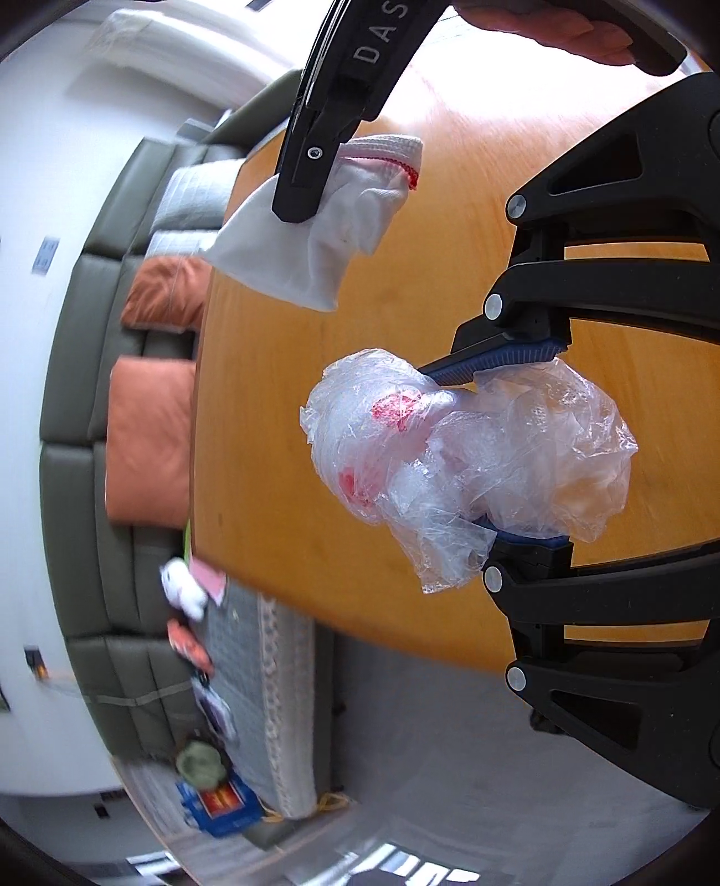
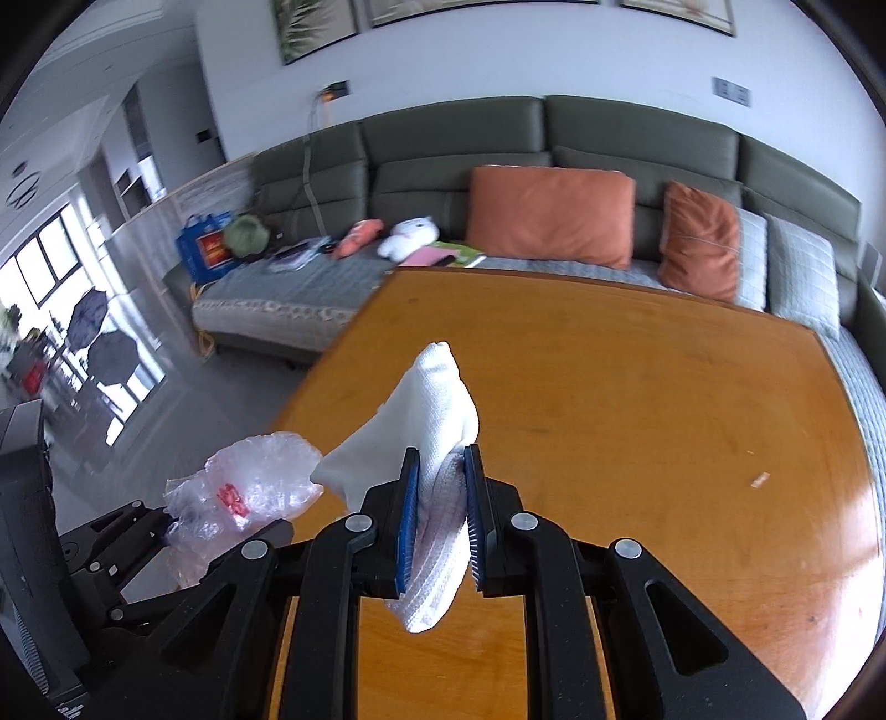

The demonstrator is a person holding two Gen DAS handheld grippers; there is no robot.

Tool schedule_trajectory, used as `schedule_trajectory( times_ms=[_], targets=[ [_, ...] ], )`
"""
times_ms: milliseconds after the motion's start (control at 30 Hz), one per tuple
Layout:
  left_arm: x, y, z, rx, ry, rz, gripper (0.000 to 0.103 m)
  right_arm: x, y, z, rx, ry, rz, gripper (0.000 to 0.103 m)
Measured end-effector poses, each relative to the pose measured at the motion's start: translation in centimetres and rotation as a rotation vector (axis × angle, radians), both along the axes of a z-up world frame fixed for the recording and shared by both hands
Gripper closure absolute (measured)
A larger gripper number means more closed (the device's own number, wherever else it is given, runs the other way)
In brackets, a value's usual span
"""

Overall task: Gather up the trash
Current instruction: 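Carry the plastic bag and paper towel off the table to the bin, then open both tools over the black bin to drop the bag and towel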

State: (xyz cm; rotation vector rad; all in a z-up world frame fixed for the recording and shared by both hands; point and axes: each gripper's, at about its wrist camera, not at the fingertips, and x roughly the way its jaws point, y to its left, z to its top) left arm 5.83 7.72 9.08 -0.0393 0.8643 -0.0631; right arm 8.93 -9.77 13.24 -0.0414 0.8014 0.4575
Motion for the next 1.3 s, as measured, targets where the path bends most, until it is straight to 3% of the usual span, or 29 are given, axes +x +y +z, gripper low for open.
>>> schedule_trajectory(
  times_ms=[267,800,1133,1167,1200,1233,1267,1300],
  targets=[
    [-4.6,8.5,-0.5,-0.009,-0.002,0.167,0.061,-3.1,10.6,0.0,-0.019,0.005,0.198,0.086],
    [-18.1,27.0,-3.7,-0.029,0.065,0.616,0.06,-13.2,32.0,-2.9,-0.043,0.081,0.604,0.086],
    [-22.7,34.9,-6.5,-0.034,0.153,0.798,0.06,-16.4,40.9,-5.3,-0.064,0.123,0.73,0.086],
    [-22.8,35.6,-6.8,-0.037,0.16,0.809,0.06,-16.5,41.6,-5.4,-0.055,0.133,0.743,0.084],
    [-22.6,36.0,-7.0,-0.043,0.169,0.809,0.06,-16.5,42.1,-5.6,-0.051,0.144,0.751,0.07],
    [-22.3,36.5,-7.4,-0.051,0.187,0.805,0.051,-16.3,42.6,-5.7,-0.052,0.154,0.754,0.059],
    [-22.0,36.8,-7.7,-0.051,0.206,0.807,0.041,-16.3,43.2,-5.7,-0.051,0.156,0.749,0.039],
    [-21.8,37.2,-7.9,-0.032,0.227,0.833,0.009,-16.1,43.6,-5.6,-0.044,0.145,0.744,0.037]
  ],
)
